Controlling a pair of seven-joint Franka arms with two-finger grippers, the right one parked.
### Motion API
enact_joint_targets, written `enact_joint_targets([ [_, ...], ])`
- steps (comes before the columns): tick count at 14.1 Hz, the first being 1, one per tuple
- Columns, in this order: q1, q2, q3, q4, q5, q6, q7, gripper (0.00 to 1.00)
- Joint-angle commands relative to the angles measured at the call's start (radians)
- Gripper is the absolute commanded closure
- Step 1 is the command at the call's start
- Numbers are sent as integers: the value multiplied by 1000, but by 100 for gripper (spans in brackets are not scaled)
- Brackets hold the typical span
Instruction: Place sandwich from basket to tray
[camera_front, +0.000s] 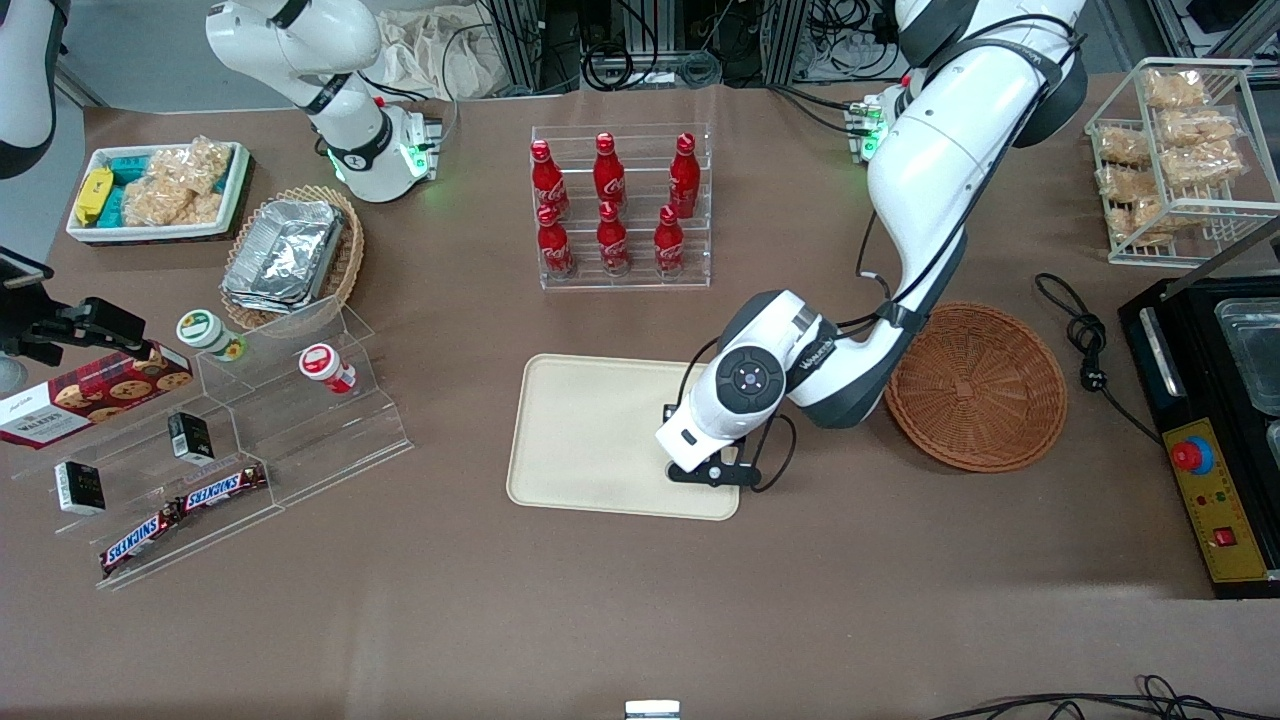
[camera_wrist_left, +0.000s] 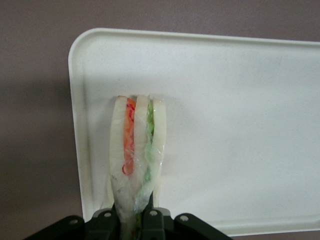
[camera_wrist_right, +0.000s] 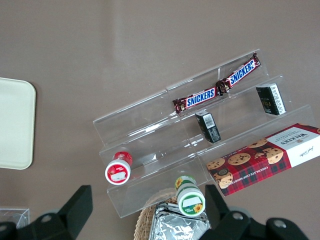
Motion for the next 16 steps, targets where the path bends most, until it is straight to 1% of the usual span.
enact_joint_targets([
  [1, -12, 24, 7, 25, 58, 43, 11, 0],
  [2, -13, 24, 7, 23, 86, 44, 11, 0],
  [3, -13, 20, 7, 25, 92, 44, 5, 0],
  [6, -4, -19, 5, 28, 85, 36, 1, 0],
  [8, 40, -65, 4, 23, 80, 21, 2, 0],
  [11, 88, -181, 4, 23, 78, -135, -1, 0],
  [14, 198, -308, 4, 20, 81, -342, 14, 0],
  [16, 275, -391, 4, -56, 84, -364, 16, 0],
])
